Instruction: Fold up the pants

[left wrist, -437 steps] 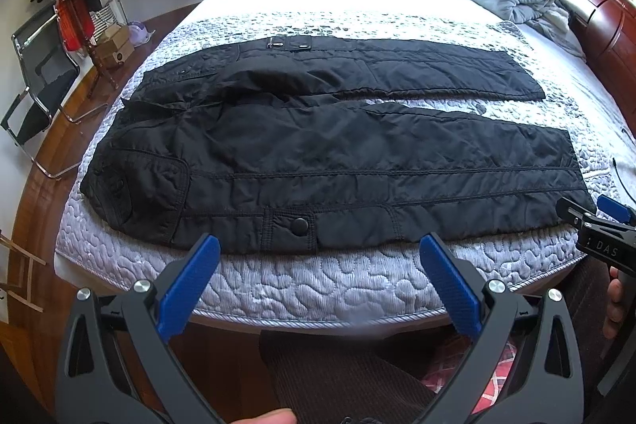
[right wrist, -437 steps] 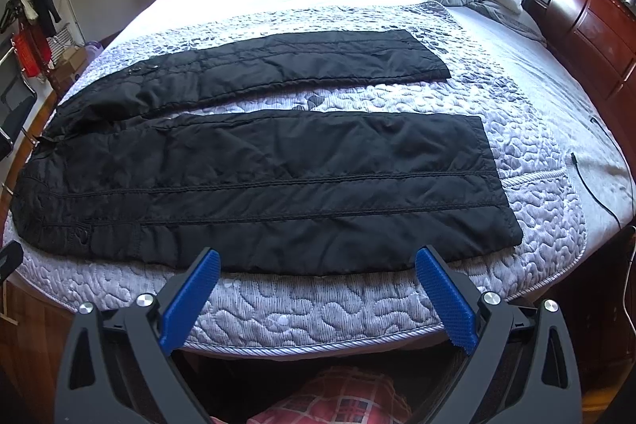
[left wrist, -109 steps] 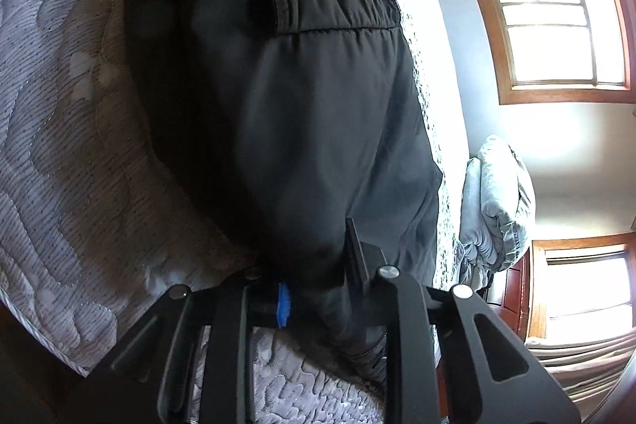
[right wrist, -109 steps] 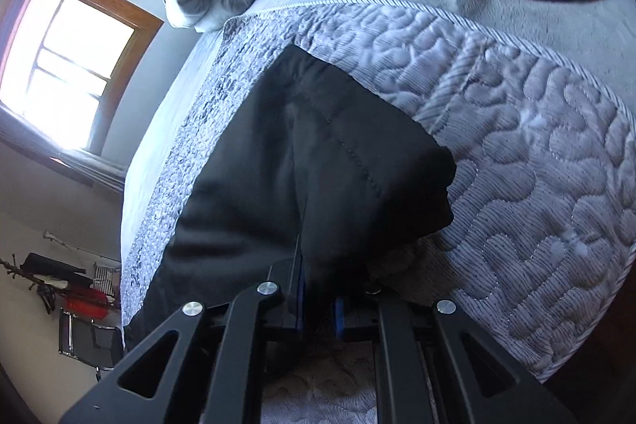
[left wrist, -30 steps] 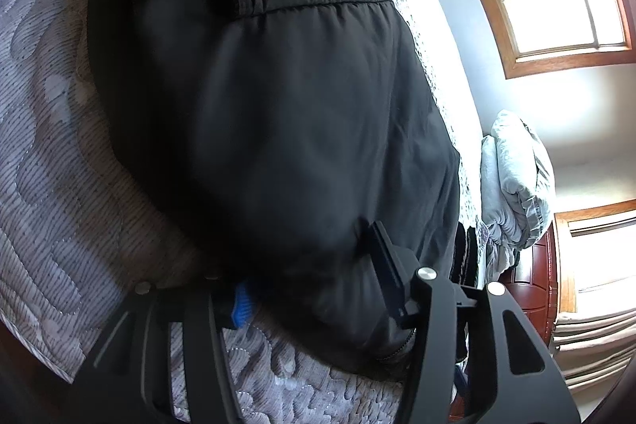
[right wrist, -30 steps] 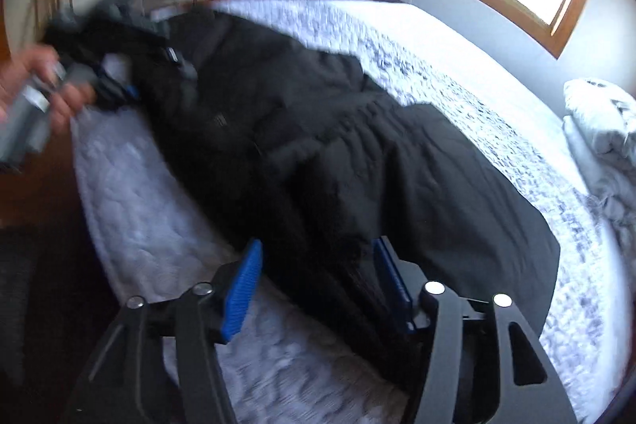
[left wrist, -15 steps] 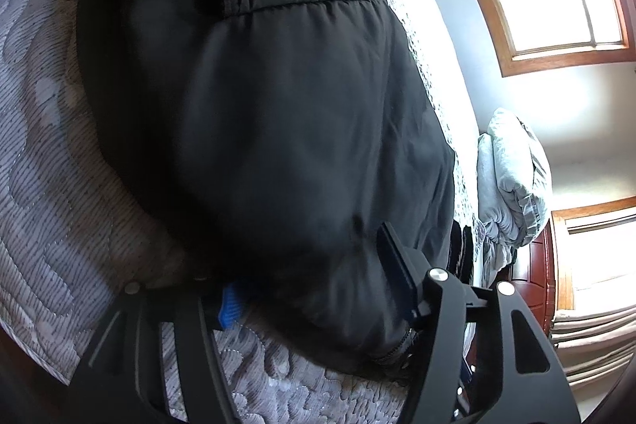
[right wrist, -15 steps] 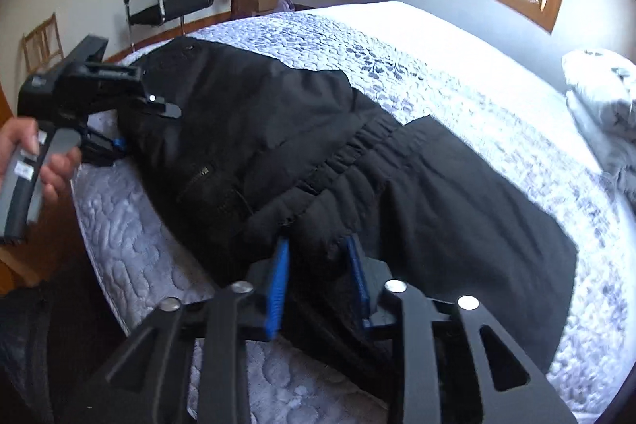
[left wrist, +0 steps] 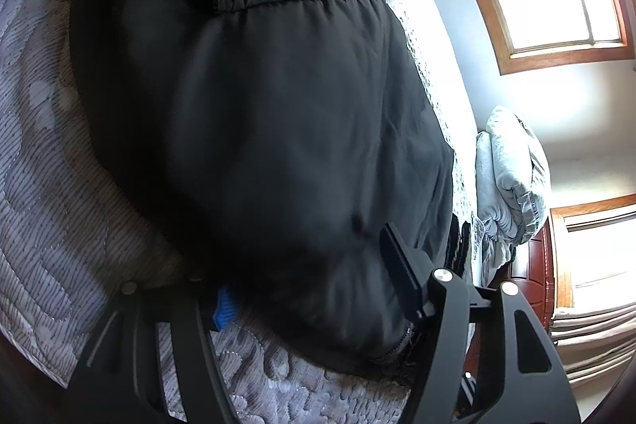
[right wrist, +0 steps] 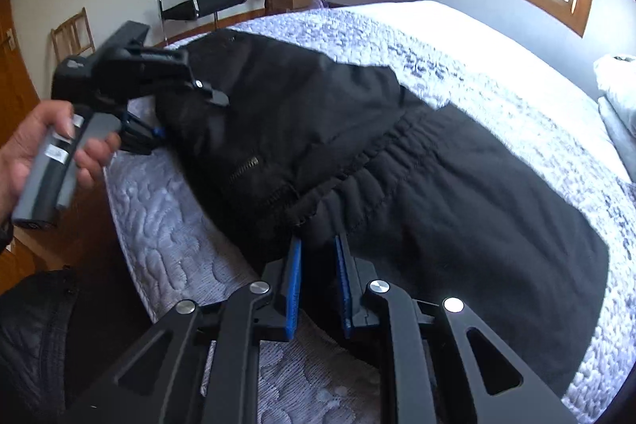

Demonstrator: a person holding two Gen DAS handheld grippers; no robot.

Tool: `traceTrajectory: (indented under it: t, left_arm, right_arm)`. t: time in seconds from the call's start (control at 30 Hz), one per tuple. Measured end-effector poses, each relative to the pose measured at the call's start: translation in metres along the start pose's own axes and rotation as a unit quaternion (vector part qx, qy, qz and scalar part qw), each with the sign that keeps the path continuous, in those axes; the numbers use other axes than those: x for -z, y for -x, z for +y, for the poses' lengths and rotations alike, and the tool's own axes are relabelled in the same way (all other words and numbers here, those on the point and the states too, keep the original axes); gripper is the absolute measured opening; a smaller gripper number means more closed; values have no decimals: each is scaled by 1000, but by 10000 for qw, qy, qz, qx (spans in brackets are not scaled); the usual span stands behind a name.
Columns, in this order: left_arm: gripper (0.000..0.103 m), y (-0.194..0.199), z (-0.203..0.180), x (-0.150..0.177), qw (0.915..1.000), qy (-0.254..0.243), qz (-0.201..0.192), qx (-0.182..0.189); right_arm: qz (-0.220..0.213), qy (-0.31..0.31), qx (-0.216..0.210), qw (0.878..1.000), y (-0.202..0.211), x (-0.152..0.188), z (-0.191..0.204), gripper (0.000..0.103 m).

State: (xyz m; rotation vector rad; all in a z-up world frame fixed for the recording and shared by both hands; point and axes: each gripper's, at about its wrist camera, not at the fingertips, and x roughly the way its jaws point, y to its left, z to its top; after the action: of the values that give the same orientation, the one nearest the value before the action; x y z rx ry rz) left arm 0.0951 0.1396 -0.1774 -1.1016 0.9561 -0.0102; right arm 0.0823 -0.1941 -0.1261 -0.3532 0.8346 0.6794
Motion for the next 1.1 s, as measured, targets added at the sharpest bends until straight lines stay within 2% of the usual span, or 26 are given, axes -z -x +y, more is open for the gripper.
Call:
traceTrajectory:
  t: [0.07, 0.1, 0.13, 0.17, 0.3, 0.43, 0.5, 0.57, 0.63, 0.77, 0.87, 0.93, 1.0, 1.1]
  left_arm:
    - [63, 0, 1, -1, 10000, 42, 17, 23]
    - [63, 0, 2, -1, 10000, 61, 25, 29]
    - [63, 0, 2, -2, 10000, 77, 33, 32]
    - [63, 1, 2, -2, 9999, 96, 44, 40]
    - [63, 8, 7, -5, 9989, 395, 102, 225]
    - [62, 20, 15, -10, 9971, 652, 83, 392]
    - [61, 24, 17, -11, 9964, 692, 67, 496]
    - [61, 26, 17, -13, 9955, 737, 89, 587]
    - [61, 28, 18, -14, 9949, 783, 87, 628]
    - [61, 36, 22, -17, 9944, 902, 31, 546]
    - [61, 53, 31, -21, 9937, 1000, -367, 335]
    - [62, 64, 35, -27, 9929, 983, -616, 251]
    - [62, 66, 38, -38, 9930, 981, -649, 133]
    - [63, 66, 44, -49, 9902, 1180, -729, 186]
  right_arm:
    - [27, -81, -55, 9999, 1, 0, -3, 17]
    - [43, -94, -77, 9999, 2, -1, -4, 25]
    - [22, -118, -110, 9999, 4, 0, -5, 41]
    - [-20, -159, -101, 9998, 7, 0, -7, 45]
    - [-186, -454, -244, 9985, 25, 2, -20, 45]
    - [-535, -1100, -303, 9920, 59, 10, -50, 45]
    - [-624, -1365, -146, 9886, 74, 17, -66, 48]
    - [-705, -1681, 146, 9831, 89, 30, -86, 55]
    - [-735, -1883, 397, 9785, 98, 42, -102, 55]
    - [-695, -2507, 874, 9616, 108, 72, -138, 63]
    - [-747, -2896, 1009, 9489, 114, 90, -156, 63]
    - [-758, -2974, 1077, 9456, 114, 95, -161, 63]
    - [-741, -3013, 1094, 9443, 111, 96, -164, 63]
    - [-739, -2943, 1132, 9461, 109, 96, -163, 63]
